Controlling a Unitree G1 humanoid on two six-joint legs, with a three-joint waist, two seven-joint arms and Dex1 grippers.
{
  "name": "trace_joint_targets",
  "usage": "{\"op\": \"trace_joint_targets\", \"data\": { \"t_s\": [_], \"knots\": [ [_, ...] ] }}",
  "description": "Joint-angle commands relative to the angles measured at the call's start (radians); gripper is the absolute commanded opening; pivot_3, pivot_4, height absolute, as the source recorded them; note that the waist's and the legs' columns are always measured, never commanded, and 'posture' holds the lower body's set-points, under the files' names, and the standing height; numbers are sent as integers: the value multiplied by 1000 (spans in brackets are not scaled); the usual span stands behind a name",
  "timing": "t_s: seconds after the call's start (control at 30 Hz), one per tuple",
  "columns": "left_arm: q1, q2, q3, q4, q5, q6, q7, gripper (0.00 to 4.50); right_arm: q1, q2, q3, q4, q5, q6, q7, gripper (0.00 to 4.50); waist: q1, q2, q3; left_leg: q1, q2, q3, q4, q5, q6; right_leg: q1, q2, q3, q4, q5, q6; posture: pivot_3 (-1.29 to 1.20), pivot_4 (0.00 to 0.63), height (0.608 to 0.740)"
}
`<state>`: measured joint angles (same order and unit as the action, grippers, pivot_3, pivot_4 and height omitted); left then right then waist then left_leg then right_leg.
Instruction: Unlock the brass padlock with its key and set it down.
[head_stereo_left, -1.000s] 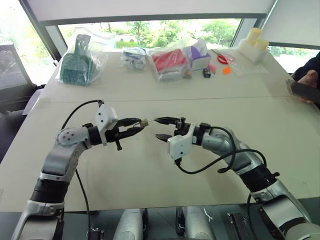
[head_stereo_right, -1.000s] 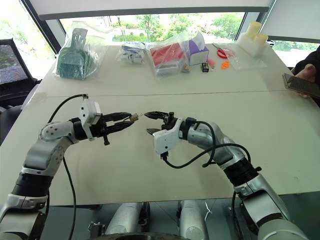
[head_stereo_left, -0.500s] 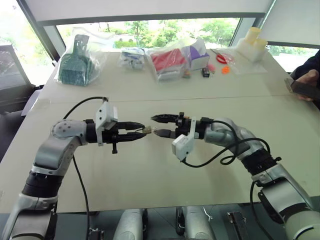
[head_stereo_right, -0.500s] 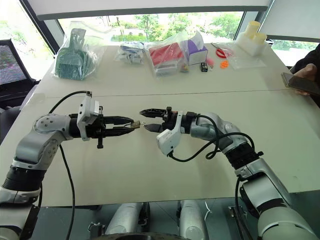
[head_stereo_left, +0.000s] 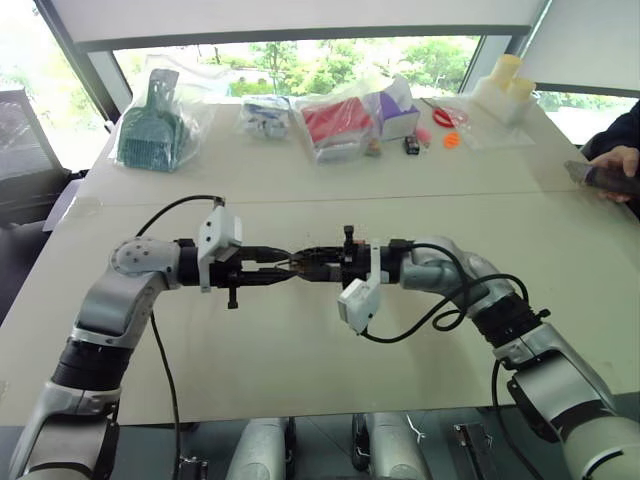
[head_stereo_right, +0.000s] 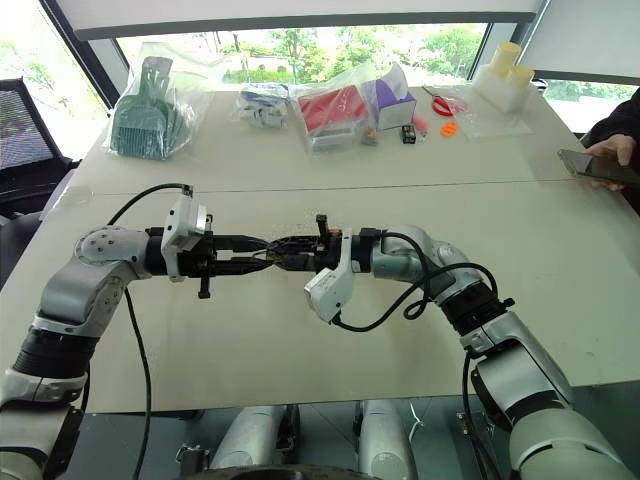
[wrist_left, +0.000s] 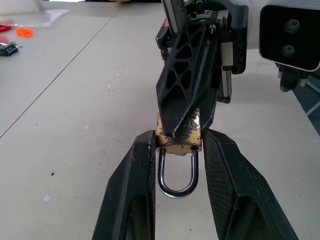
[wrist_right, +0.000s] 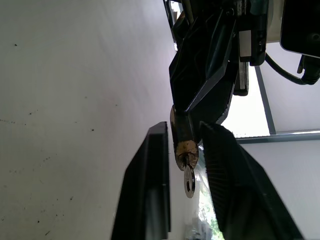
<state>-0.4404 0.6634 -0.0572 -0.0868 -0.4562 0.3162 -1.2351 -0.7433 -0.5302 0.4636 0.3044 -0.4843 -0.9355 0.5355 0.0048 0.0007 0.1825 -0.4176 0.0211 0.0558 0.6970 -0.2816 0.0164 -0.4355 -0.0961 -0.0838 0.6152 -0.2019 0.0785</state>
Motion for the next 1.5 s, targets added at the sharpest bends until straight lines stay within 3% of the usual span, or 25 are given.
{"op": "trace_joint_targets", "data": {
  "t_s": [0.03, 0.3, 0.57, 0.63, 0.73, 1.0, 1.5],
  "knots": [
    [-15, -2, 12, -15, -2, -17, 4, 757, -19, 3, -12, -12, 32, -19, -2, 27, -1, 0, 0, 0, 0, 0, 0, 0, 0, 0, 0, 0, 0, 0, 0, 0, 150, 740],
    [-3, 16, 31, -33, -23, 33, 15, 757, -24, -3, -13, 8, 31, -25, 3, 27, -1, 0, 0, 0, 0, 0, 0, 0, 0, 0, 0, 0, 0, 0, 0, 0, 150, 740],
    [29, 51, 106, -101, -64, 90, 76, 4402, -30, -10, -19, 44, 24, -26, 2, 0, -2, 0, 0, 0, 1, 0, 0, 0, 0, 0, 0, 0, 0, 0, 0, 0, 150, 740],
    [31, 51, 120, -110, -74, 99, 86, 4459, -32, -11, -20, 52, 23, -29, 1, 0, -2, 0, 0, 0, 1, 0, 0, 0, 0, 0, 0, 0, 0, 0, 0, 0, 150, 740],
    [44, 50, 131, -133, -96, 117, 94, 3702, -36, -11, -20, 59, 21, -29, 0, 0, -2, 0, 0, 0, 1, 0, 0, 0, 0, 0, 0, 0, 0, 0, 0, 0, 150, 740],
    [63, 32, 92, -137, -69, 117, 123, 60, -49, -9, -19, 73, 19, -33, -1, 0, -2, 0, 0, 0, 1, 0, 0, 0, 0, 0, 0, 0, 0, 0, 0, 0, 150, 740],
    [37, -23, 2, -18, 31, 36, 120, 60, -59, -3, -22, 61, 23, -31, 2, 0, -2, 0, 0, 0, 0, 0, 0, 0, 0, 0, 0, 1, 0, 0, 0, 0, 150, 740]
  ]
}}
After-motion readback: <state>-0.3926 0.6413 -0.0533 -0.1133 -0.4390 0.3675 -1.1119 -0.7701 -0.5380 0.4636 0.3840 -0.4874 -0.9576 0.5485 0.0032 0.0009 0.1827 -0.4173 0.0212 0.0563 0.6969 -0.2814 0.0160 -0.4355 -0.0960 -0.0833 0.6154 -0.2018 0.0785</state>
